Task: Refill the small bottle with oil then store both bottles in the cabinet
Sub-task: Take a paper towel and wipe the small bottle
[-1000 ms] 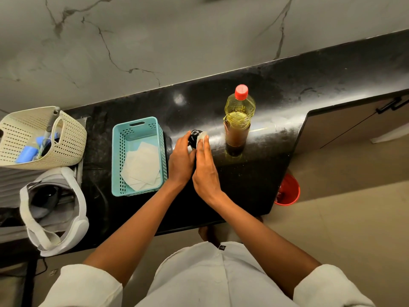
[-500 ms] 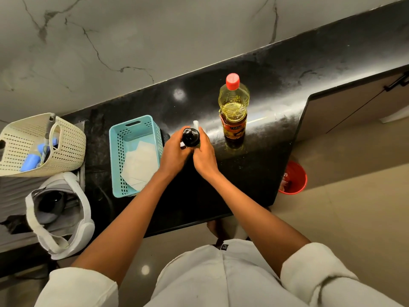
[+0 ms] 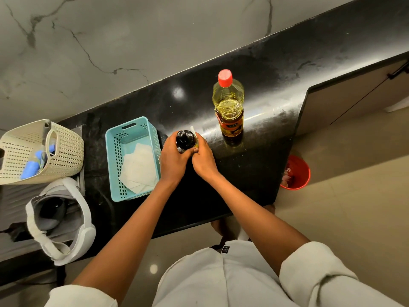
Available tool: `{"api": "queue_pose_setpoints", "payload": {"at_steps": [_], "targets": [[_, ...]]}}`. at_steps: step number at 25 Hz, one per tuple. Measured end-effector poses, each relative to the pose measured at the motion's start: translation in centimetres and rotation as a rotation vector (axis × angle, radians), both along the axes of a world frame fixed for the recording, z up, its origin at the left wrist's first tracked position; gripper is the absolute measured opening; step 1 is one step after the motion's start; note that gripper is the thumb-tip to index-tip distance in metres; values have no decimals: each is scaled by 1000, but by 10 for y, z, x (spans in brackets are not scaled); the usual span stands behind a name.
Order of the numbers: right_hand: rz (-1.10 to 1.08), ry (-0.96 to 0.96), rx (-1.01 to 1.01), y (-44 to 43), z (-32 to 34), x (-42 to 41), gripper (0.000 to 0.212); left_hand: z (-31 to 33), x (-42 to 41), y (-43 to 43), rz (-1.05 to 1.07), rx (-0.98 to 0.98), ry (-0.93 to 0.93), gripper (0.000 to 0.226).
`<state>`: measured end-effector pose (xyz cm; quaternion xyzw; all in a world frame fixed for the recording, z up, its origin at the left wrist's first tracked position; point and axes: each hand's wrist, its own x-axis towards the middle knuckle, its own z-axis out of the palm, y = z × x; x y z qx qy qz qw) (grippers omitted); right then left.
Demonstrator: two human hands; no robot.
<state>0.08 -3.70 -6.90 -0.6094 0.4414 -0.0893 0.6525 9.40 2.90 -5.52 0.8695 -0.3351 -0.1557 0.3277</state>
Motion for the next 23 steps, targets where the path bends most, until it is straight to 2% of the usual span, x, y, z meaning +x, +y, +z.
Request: {"api": "queue_pose_setpoints", "payload": {"at_steps": [2, 3, 4, 7, 10, 13, 15, 18, 20, 23], "targets": [[17, -54, -30, 1, -5, -3, 70, 3, 1, 2, -17, 66, 107, 98], [38, -67, -34, 1, -9, -4, 68, 3, 6, 4, -67, 85, 155, 103], [56, -60, -22, -2, -13, -5, 67, 3, 14, 5, -140, 102, 175, 100], [50, -21, 29, -3, -11, -7, 68, 6, 31, 7, -275, 144, 128, 73], [2, -8, 40, 27, 16, -12, 85, 7, 25, 5, -216, 84, 81, 51], [-76, -70, 58, 52, 30, -14, 90, 6, 11, 9, -172, -4, 67, 37], [-73, -95, 39, 47, 22, -8, 89, 6, 7, 14, -191, -31, 85, 35], [-50, -28, 47, 30, 9, -7, 85, 6, 6, 17, -198, -46, 137, 32], [-62, -4, 63, 35, 14, -10, 82, 8, 3, 17, -144, -31, 142, 31], [-98, -66, 26, 53, 29, -10, 79, 12, 0, 9, 0, 35, 119, 39]]}}
